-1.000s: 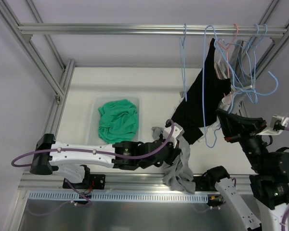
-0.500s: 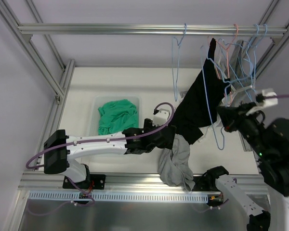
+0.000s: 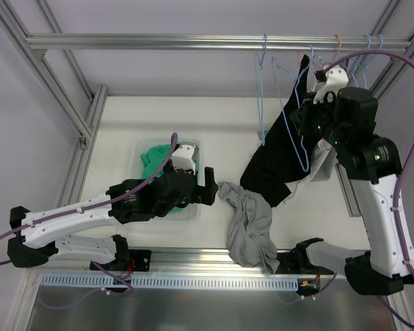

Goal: Remove the tank top from the hanger

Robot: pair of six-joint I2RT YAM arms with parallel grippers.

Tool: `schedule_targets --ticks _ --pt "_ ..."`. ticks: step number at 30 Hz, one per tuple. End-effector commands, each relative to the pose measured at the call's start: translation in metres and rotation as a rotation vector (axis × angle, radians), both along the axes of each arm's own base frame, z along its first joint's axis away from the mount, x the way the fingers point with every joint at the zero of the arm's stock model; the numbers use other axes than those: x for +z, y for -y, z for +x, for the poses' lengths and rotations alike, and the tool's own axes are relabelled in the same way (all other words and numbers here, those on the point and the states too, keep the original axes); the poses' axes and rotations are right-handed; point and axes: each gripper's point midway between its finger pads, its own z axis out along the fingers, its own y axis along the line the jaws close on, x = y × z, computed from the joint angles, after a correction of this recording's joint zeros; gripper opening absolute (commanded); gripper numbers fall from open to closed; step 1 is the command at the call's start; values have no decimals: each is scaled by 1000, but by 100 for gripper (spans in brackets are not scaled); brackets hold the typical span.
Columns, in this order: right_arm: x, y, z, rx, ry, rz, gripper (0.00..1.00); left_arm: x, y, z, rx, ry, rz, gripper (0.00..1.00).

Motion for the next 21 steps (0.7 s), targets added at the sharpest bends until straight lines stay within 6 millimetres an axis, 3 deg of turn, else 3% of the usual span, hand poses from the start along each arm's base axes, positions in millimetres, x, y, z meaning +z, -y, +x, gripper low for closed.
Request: schedule_targets --ticks 1,6,11,21 --pt "51 -2 27 -16 141 -8 0 -27 -32 6 65 -15 119 99" --pt "58 -14 61 -13 130 -58 0 -38 -34 4 65 -34 144 99" --pt "43 -15 89 -58 101 -124 0 -45 -36 6 74 -36 173 99" --pt "9 -53 104 5 33 -156 0 -52 -39 5 84 -46 179 99"
